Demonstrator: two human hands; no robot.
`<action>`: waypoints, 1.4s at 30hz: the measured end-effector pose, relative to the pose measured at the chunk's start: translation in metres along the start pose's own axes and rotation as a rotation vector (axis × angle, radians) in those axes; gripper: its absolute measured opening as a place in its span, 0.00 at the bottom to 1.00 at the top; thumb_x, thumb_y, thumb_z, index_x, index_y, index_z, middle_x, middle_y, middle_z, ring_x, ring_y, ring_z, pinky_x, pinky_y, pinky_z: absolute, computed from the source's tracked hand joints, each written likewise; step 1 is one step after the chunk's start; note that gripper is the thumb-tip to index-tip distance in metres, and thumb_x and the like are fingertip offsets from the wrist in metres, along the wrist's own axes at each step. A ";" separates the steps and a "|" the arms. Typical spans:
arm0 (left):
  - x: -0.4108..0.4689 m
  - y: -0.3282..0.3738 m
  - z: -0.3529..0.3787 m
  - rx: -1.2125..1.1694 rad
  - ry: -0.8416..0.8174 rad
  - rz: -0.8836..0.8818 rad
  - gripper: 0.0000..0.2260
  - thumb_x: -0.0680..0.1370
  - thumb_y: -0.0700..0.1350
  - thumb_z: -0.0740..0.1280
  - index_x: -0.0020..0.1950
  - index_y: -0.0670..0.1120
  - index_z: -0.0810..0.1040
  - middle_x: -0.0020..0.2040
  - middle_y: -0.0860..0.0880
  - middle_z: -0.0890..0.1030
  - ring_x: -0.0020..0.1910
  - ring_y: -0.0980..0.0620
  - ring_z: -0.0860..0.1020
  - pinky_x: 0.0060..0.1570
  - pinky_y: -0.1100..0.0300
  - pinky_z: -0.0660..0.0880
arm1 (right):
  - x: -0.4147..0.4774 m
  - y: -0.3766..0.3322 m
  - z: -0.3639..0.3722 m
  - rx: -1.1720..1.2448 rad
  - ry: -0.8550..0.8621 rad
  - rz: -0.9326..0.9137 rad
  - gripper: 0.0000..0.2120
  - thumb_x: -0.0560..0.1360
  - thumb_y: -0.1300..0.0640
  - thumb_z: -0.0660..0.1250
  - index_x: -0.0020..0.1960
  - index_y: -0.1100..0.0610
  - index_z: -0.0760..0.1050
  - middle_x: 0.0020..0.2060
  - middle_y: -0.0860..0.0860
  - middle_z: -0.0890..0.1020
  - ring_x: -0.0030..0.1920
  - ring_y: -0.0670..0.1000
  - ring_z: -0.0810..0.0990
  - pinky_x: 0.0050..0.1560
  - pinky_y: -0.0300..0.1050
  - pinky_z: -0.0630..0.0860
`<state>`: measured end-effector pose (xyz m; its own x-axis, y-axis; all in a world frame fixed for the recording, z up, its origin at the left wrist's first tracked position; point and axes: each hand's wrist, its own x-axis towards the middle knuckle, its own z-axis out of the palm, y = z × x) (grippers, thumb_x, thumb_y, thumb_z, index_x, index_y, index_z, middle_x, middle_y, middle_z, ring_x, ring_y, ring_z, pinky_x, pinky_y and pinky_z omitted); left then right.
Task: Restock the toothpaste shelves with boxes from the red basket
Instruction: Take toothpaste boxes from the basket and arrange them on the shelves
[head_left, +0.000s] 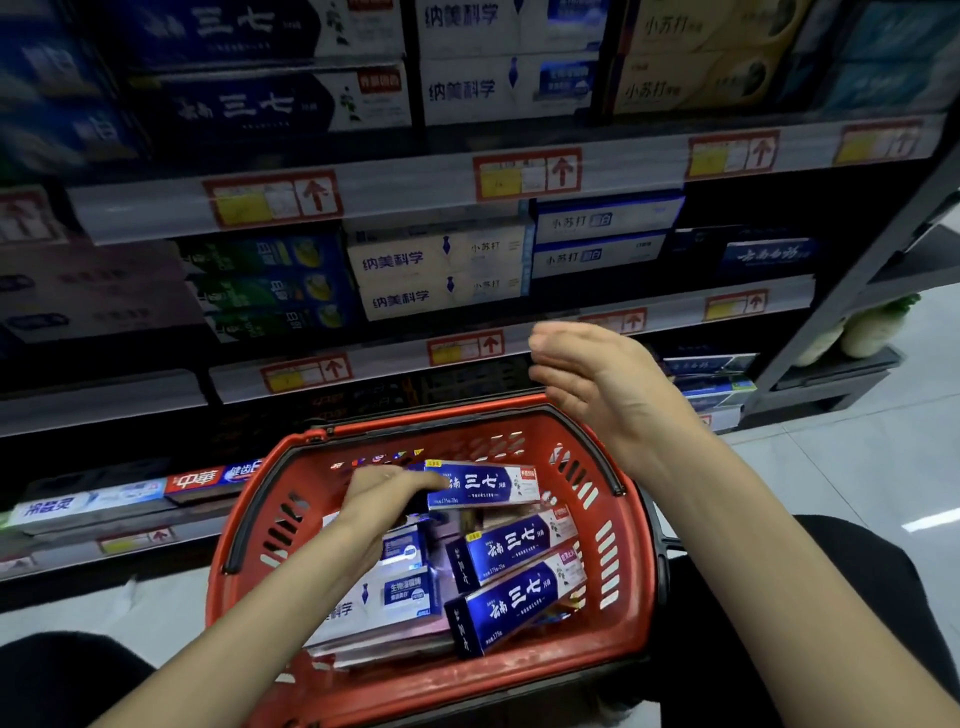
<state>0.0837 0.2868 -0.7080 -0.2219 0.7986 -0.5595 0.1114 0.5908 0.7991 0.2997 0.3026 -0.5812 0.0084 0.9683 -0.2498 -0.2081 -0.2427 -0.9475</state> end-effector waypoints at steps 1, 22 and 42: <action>-0.004 0.005 -0.006 -0.041 0.030 0.038 0.11 0.68 0.42 0.80 0.34 0.40 0.81 0.26 0.51 0.77 0.26 0.54 0.73 0.28 0.63 0.67 | 0.002 0.002 0.002 -0.024 -0.004 0.018 0.09 0.75 0.59 0.75 0.55 0.54 0.84 0.47 0.52 0.89 0.52 0.51 0.88 0.51 0.42 0.79; -0.062 0.074 -0.094 -0.728 0.007 0.345 0.09 0.70 0.52 0.76 0.44 0.48 0.89 0.47 0.47 0.87 0.44 0.51 0.82 0.61 0.50 0.73 | 0.006 0.016 0.019 -0.207 0.148 -0.068 0.23 0.76 0.46 0.74 0.67 0.47 0.71 0.50 0.54 0.86 0.48 0.51 0.88 0.46 0.47 0.85; -0.071 0.102 -0.106 -0.503 0.370 0.734 0.10 0.79 0.56 0.68 0.58 0.56 0.80 0.54 0.59 0.85 0.57 0.59 0.81 0.65 0.51 0.75 | 0.010 -0.004 0.071 0.015 0.134 -0.494 0.23 0.75 0.60 0.75 0.66 0.43 0.79 0.54 0.41 0.87 0.57 0.39 0.84 0.54 0.32 0.80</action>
<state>0.0083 0.2782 -0.5631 -0.5632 0.8119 0.1537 -0.0652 -0.2291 0.9712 0.2309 0.3177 -0.5660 0.2343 0.9508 0.2025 -0.1621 0.2436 -0.9562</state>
